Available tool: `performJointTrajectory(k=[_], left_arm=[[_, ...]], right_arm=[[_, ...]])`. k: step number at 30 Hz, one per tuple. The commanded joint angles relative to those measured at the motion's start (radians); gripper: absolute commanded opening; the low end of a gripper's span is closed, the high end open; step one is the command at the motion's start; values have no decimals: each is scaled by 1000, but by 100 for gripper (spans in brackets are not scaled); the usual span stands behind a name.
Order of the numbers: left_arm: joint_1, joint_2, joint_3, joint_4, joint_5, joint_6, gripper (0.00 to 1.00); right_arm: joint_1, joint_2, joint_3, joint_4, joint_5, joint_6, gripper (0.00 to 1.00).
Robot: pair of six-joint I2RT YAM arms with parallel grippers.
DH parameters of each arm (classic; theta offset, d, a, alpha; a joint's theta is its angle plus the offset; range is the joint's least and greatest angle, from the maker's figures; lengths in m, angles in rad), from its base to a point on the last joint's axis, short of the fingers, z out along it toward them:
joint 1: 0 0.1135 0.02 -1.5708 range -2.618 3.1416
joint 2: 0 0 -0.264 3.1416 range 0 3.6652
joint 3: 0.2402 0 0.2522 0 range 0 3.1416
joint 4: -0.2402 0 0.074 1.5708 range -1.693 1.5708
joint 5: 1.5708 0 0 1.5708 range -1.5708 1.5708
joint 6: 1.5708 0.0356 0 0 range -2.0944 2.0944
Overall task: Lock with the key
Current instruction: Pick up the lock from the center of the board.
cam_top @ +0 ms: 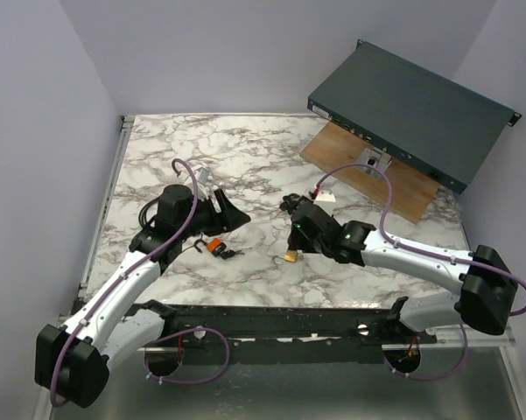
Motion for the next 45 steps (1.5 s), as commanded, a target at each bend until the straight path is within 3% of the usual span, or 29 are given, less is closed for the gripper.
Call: performJointTrajectory(k=[1, 7, 16, 25, 31, 39, 45], left_arm=[[2, -51, -52, -43, 15, 15, 67], [2, -44, -62, -38, 25, 13, 67], [2, -9, -42, -40, 38, 20, 67], [2, -5, -36, -44, 38, 13, 67], [2, -27, -39, -64, 33, 17, 67], [2, -41, -44, -73, 32, 17, 67], [2, -59, -47, -89, 28, 18, 67]], right_arm=[[52, 12, -8, -33, 49, 116, 63], [152, 26, -20, -30, 81, 206, 63], [174, 64, -71, 30, 9, 252, 63], [172, 123, -52, 47, 49, 224, 71], [122, 159, -32, 80, 47, 181, 75], [-6, 200, -51, 193, -98, 118, 75], [-25, 241, -12, 161, -91, 68, 72]])
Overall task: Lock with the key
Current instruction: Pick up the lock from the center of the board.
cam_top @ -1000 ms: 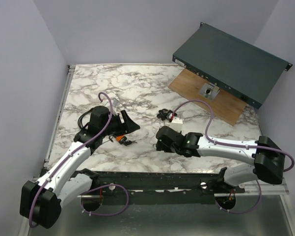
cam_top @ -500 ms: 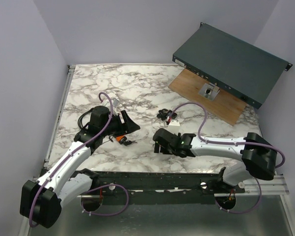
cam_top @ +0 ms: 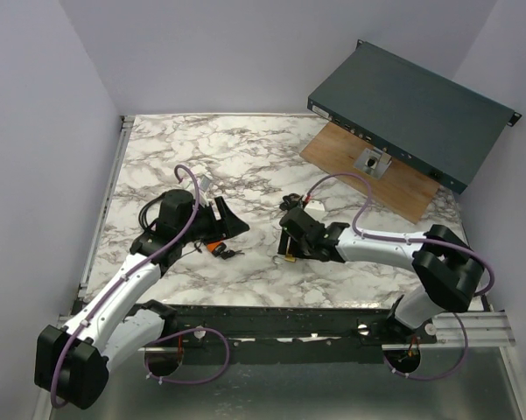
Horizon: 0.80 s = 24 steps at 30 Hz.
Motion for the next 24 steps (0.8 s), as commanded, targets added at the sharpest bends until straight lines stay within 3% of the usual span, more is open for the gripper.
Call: performJointTrajectory(k=[1, 4, 7, 24], left_arm=[[2, -33, 11, -33, 10, 11, 67], [2, -40, 5, -36, 8, 11, 67], [2, -39, 0, -33, 8, 5, 67], [-13, -40, -87, 10, 21, -15, 67]], right_arm=[[-3, 28, 48, -20, -9, -61, 70], [-3, 56, 80, -82, 11, -80, 66], [-1, 76, 93, -101, 26, -91, 55], [27, 128, 182, -226, 99, -105, 53]])
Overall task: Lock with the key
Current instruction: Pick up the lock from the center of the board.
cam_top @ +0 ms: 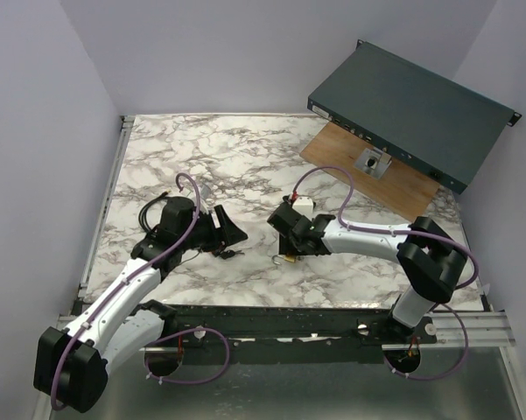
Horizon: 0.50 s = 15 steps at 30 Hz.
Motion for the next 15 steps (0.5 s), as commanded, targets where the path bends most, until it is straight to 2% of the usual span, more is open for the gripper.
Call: performJointTrajectory(k=[1, 4, 10, 15], left_arm=[[-12, -12, -34, 38, 18, -18, 67], [-17, -9, -42, 48, 19, -24, 67], [-22, -2, -41, 53, 17, -25, 67], [-27, -1, -50, 50, 17, -22, 67]], right_arm=[[10, 1, 27, -74, 60, -4, 54], [13, 0, 41, -90, 71, -5, 57], [21, 34, 60, -78, 45, -6, 57], [22, 59, 63, -79, 21, 10, 53]])
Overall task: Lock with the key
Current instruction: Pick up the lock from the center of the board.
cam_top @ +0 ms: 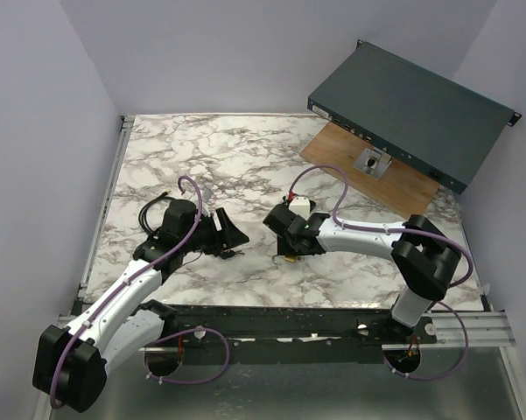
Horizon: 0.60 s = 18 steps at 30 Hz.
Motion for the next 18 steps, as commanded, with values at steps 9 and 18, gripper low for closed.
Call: performJointTrajectory(k=[9, 18], left_arm=[[-50, 14, -49, 50, 7, -25, 65], [-82, 77, -103, 149, 11, -123, 63]], right_arm=[[8, 11, -18, -8, -15, 39, 53], [8, 13, -44, 30, -42, 59, 51]])
